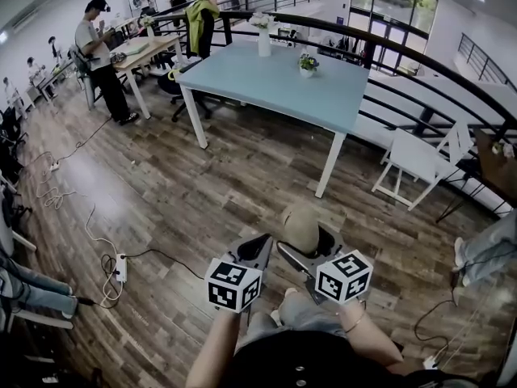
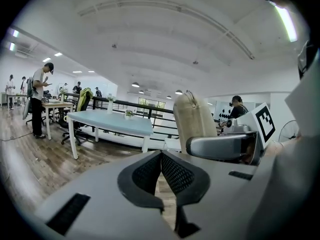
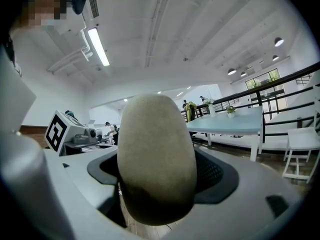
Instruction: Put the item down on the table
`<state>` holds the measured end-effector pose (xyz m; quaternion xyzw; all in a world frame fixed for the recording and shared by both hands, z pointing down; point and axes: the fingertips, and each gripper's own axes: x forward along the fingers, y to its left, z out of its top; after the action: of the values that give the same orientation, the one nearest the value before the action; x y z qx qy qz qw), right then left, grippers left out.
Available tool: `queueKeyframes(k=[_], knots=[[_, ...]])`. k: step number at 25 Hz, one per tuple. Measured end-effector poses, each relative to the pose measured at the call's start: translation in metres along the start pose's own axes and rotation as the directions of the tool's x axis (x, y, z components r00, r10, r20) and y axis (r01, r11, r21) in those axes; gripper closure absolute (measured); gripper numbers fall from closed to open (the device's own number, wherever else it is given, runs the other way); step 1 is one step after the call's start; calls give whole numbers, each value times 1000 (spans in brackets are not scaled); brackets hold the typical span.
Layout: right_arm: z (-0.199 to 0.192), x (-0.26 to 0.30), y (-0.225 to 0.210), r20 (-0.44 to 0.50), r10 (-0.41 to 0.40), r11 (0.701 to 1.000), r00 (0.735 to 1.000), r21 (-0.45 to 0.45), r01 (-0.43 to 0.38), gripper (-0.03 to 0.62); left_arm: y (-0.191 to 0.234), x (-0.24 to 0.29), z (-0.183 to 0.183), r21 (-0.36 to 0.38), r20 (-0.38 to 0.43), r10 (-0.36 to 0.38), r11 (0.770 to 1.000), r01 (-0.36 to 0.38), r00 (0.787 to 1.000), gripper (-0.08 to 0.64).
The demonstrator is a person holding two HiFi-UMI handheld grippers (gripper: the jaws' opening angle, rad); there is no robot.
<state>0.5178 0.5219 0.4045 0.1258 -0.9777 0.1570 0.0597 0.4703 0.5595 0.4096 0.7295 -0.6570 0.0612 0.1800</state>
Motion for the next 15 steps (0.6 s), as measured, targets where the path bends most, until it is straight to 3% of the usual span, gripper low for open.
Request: queueKeyframes(k=[9, 15], knots=[[6, 42, -11, -9, 33, 999, 999, -8, -33, 183, 45, 15, 7, -41, 11, 60, 997, -59, 998, 541], [21, 95, -37, -21, 62, 998, 998, -12, -62, 183, 92, 45, 31, -49, 29, 95, 994, -93, 995, 541]])
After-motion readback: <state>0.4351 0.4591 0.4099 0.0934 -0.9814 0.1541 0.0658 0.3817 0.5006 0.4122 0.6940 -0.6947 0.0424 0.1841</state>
